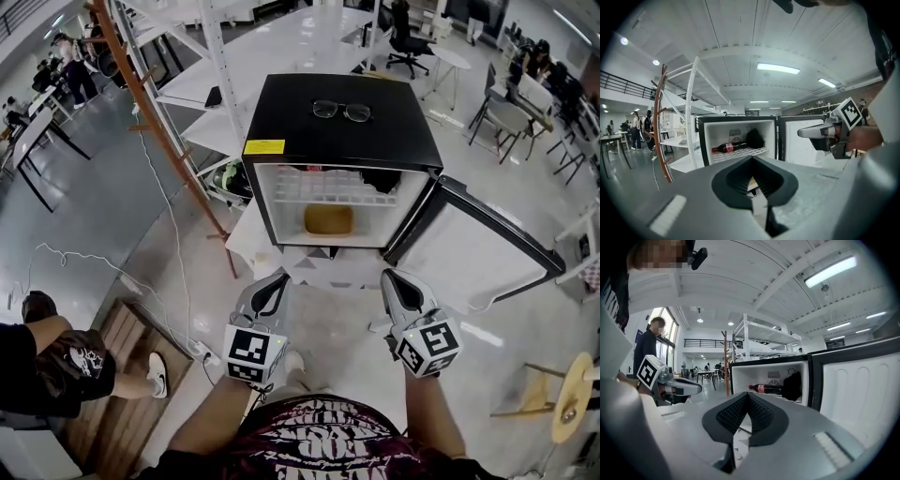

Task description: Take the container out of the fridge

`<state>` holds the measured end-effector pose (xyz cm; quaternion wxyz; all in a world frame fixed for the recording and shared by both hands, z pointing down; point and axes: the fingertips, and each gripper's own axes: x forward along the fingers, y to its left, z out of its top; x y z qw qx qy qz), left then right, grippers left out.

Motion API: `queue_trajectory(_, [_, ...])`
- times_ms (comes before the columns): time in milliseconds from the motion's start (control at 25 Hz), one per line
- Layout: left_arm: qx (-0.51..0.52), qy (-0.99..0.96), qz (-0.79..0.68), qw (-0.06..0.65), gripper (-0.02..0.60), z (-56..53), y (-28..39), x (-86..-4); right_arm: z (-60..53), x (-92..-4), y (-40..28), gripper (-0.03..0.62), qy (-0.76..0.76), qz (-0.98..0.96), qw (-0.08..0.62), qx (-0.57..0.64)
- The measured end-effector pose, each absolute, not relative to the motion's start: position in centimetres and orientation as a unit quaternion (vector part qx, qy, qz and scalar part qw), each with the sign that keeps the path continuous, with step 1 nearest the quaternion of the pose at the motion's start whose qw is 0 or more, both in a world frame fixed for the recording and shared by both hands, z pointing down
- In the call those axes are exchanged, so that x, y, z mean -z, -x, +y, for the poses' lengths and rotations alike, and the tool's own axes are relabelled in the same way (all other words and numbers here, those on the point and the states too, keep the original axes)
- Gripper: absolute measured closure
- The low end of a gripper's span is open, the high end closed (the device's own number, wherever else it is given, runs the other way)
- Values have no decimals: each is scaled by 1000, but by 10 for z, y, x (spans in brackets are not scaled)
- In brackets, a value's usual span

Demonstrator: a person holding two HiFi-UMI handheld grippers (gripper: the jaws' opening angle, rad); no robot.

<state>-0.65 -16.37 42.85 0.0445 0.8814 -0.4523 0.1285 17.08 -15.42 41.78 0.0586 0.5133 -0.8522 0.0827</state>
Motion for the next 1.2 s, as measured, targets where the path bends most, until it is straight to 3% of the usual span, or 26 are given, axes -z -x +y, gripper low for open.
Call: queue_trajectory(1200, [-119, -903, -412, 34, 581, -235, 31, -425, -211, -411, -147, 571, -545, -832, 57, -82])
